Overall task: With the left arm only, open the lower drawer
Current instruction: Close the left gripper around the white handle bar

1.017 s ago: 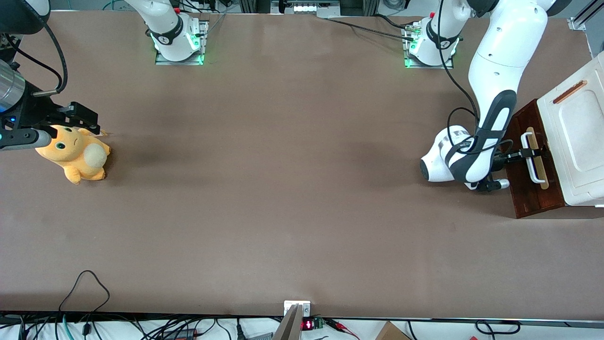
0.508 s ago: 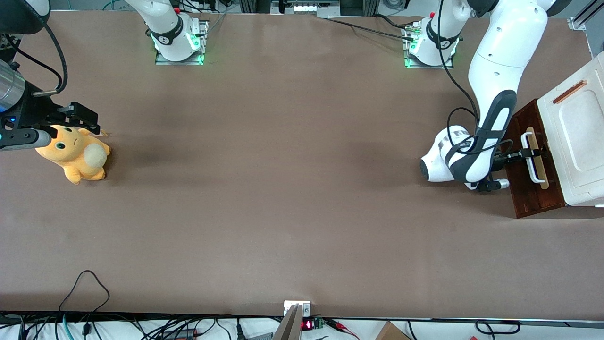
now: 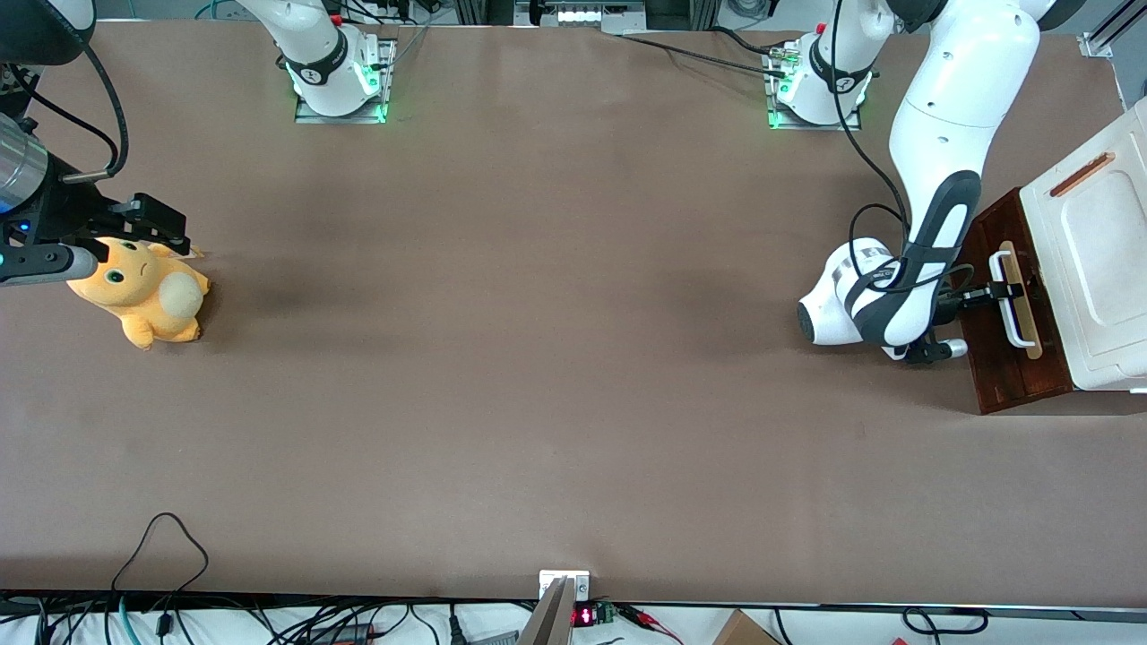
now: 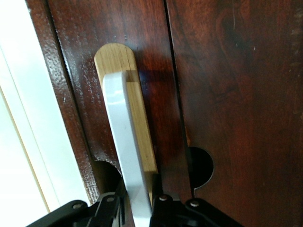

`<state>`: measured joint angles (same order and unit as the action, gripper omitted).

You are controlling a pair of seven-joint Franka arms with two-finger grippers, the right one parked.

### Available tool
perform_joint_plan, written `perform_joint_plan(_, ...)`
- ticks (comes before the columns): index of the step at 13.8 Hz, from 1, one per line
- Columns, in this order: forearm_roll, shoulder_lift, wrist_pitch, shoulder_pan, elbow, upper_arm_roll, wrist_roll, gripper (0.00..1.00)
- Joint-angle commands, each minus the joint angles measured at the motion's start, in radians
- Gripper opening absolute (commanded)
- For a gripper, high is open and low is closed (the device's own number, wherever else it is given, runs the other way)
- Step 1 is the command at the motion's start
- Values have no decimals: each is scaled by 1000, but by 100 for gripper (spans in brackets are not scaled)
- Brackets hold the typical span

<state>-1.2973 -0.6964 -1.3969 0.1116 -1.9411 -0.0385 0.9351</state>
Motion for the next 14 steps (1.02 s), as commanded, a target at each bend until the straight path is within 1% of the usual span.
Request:
perform_joint_plan(1,20,11,13,0,10,-1,5,24)
perform_joint_plan(6,69,17,12,2,33,-1,7,23)
perform_joint_plan(14,76,17,7,-3,41,-1,5,21)
